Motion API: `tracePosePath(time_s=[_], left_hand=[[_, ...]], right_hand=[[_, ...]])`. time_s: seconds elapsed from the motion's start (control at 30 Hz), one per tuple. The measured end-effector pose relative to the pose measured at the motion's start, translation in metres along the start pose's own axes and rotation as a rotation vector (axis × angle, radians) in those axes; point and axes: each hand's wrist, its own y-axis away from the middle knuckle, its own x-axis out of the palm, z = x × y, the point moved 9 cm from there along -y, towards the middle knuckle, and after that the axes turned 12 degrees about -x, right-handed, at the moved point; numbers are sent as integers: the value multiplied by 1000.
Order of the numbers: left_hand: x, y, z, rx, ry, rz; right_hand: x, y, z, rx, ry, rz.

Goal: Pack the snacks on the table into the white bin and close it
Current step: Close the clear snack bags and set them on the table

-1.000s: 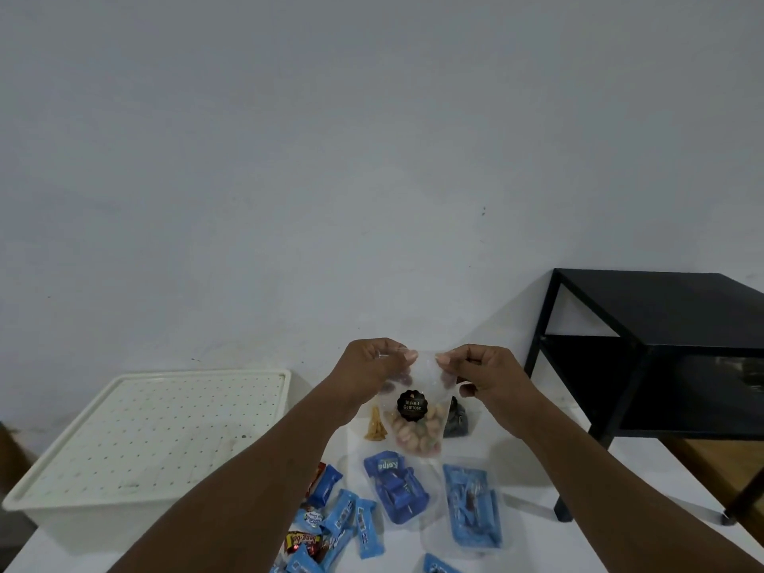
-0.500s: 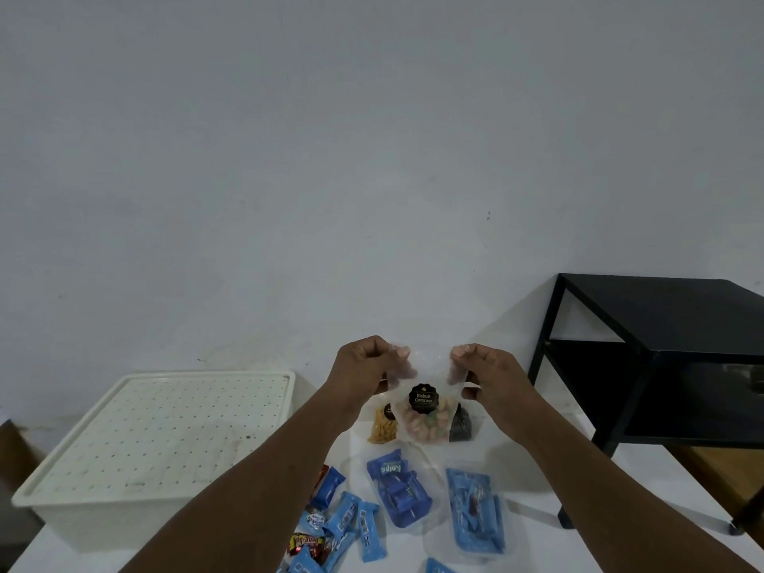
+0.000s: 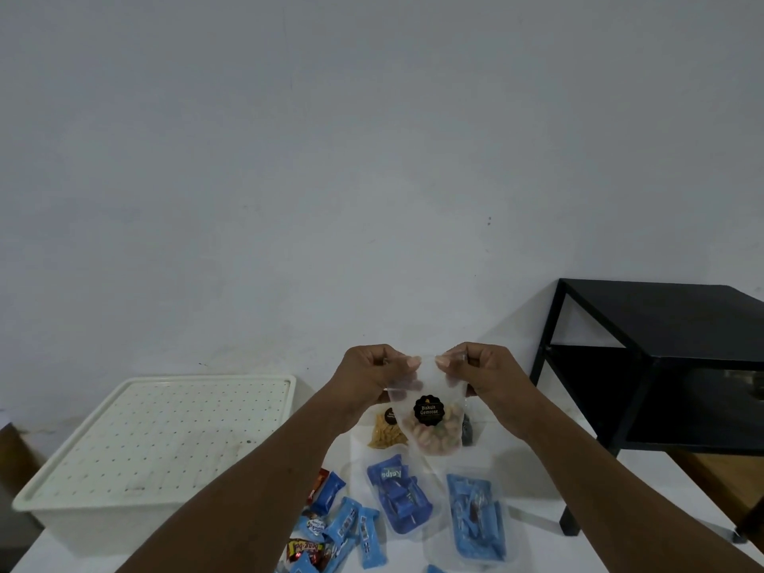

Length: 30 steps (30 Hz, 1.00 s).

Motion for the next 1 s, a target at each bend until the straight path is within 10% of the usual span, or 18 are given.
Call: tracePosePath(time_s=[0.33, 1.0], left_hand=[[-17, 1, -2, 106, 58, -238], [14, -8, 25, -95, -46, 54]], right_hand=[[-9, 8, -5, 70, -153, -178], [-10, 9, -1, 91, -15, -104]])
